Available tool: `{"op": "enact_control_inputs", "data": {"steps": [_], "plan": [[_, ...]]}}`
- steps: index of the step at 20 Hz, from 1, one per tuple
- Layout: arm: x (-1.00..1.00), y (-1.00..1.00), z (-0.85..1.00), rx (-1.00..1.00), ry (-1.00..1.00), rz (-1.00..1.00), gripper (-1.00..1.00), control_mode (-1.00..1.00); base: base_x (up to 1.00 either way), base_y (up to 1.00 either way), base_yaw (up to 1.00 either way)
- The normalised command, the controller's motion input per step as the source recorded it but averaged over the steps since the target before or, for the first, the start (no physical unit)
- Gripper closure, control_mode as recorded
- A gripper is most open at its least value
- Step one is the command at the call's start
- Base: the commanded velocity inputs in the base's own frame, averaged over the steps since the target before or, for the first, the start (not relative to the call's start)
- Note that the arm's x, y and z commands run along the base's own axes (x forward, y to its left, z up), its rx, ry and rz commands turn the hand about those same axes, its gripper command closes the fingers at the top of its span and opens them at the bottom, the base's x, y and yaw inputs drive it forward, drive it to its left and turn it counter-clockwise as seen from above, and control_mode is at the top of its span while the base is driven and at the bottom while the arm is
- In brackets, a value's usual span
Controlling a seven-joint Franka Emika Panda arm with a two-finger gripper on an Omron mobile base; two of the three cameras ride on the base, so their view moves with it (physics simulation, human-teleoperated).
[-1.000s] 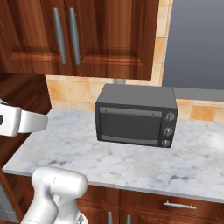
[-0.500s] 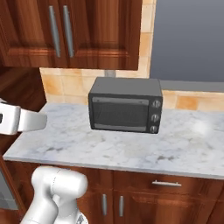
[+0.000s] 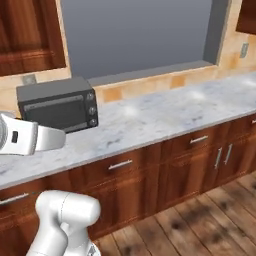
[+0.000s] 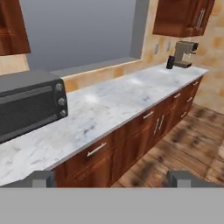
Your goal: Close all open cabinet doors.
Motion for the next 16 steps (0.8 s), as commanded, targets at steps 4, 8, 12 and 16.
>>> {"op": "enact_control_inputs", "data": {"steps": [4,8,12,16], "plan": [[0.0,0.0,0.0,0.0,0.0,0.0,-1.0,1.0,-0.02,0.0,-1.0],[0.0,0.0,0.0,0.0,0.0,0.0,-1.0,1.0,-0.08,0.0,-0.95],[0.0,0.0,0.0,0.0,0.0,0.0,-1.0,1.0,-0.04,0.0,-0.94],[0.0,0.0,0.0,0.0,0.0,0.0,-1.0,1.0,0.0,0.05,-0.99]]}}
